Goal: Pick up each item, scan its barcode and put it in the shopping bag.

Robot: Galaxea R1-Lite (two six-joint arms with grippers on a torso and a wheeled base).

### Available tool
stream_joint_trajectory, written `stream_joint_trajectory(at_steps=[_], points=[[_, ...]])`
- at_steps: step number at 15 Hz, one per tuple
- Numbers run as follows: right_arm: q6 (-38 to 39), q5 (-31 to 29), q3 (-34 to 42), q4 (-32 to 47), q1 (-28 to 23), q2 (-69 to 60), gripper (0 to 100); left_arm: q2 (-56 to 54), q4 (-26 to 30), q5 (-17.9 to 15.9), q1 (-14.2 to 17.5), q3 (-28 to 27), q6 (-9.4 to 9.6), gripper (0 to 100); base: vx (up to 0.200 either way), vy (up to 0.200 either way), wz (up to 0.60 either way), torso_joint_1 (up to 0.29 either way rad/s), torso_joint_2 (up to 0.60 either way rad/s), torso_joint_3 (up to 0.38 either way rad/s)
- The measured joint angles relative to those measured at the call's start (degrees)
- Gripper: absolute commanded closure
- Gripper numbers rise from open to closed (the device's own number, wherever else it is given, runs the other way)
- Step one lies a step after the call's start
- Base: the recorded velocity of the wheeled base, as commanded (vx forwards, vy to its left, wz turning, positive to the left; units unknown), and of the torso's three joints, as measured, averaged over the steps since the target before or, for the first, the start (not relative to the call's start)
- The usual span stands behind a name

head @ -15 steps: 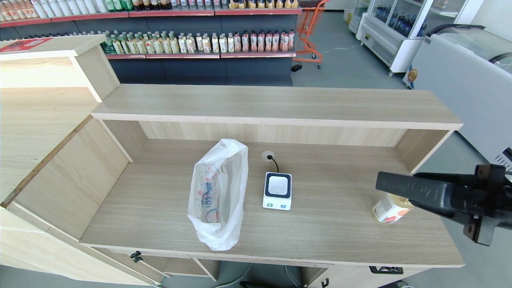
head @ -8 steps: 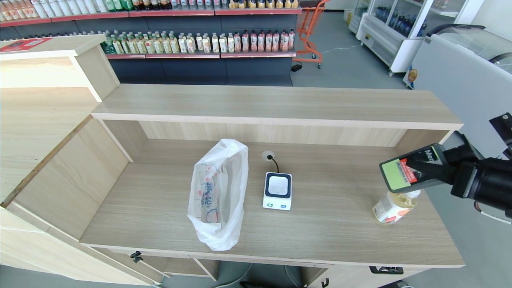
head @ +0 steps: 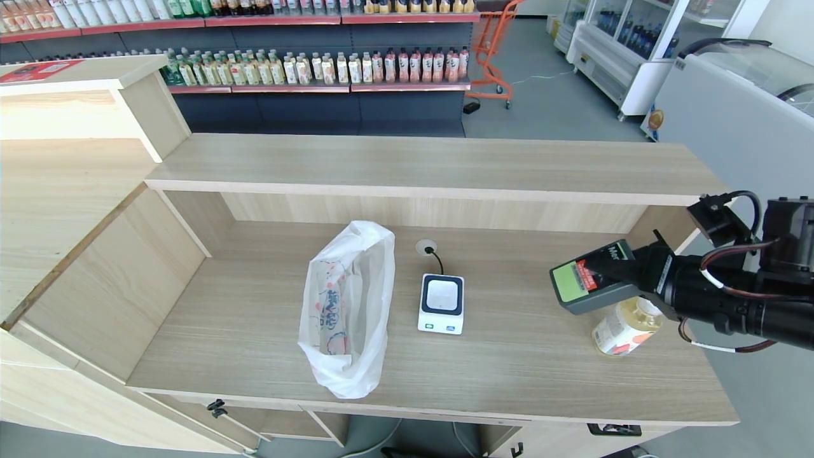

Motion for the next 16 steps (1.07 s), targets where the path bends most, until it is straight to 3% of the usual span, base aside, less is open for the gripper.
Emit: stream_joint_trajectory(at_steps=[5, 13, 16], points=[[0.0, -1.29, 0.21, 0.2, 0.09, 1.23, 100, 0.0, 0.0, 0.0, 0.0, 0.0, 0.07, 0, 0.0, 0.0, 0.0, 0.0, 0.0, 0.0], [-0.2, -1.84, 0.96, 0.33, 0.06, 2.29, 100, 0.0, 0.0, 0.0, 0.0, 0.0, 0.16, 0, 0.0, 0.2, 0.0, 0.008, 0.0, 0.003], [-2.24, -6.29, 0.38, -1.34, 0.09, 4.9, 100, 0.0, 0.0, 0.0, 0.0, 0.0, 0.05, 0, 0.0, 0.2, 0.0, 0.005, 0.0, 0.002]])
